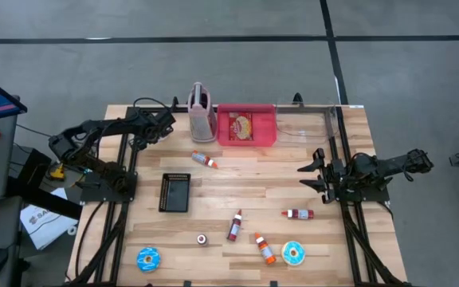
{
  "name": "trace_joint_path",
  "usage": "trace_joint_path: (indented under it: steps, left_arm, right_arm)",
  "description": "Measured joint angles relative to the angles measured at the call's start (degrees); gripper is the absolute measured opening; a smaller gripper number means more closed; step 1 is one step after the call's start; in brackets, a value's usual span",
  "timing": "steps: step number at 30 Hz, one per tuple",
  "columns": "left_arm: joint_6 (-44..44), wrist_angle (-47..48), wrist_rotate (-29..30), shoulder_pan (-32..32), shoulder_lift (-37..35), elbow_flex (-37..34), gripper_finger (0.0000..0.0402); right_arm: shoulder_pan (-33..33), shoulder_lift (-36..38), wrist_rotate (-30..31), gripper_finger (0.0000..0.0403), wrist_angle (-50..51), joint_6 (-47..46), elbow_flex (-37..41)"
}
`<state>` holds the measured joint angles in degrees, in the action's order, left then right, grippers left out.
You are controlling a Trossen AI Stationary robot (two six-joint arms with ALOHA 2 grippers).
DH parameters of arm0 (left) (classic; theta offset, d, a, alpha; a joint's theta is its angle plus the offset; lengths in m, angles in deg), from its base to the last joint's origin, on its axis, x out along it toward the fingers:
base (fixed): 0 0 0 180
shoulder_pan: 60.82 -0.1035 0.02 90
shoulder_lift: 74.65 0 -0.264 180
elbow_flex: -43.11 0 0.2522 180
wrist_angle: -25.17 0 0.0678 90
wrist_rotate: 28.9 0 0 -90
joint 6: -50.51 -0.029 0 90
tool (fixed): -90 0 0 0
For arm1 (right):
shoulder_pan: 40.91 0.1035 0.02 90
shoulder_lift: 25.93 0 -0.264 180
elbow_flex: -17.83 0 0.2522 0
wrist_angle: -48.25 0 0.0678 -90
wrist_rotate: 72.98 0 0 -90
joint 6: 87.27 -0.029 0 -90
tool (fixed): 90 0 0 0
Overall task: Pick & Place Food Item
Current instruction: Put the purple donut into the black bin
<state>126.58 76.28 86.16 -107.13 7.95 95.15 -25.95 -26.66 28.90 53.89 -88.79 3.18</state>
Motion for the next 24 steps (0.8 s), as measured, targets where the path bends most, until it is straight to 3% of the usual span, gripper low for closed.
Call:
trace_joint_path:
  steps: [11,24]
  left_arm:
    - [-0.7,0.4,0.9,0.0,-8.1,0.0,0.03]
    - [0.7,-4.1,3.2,0.0,-2.1,-1.3,0.03]
  right_arm:
    - [0.0,0.0,0.0,0.0175,0.0,0.2,0.0]
    - [0.0,0.0,0.0,0.0175,0.4,0.1,0.0]
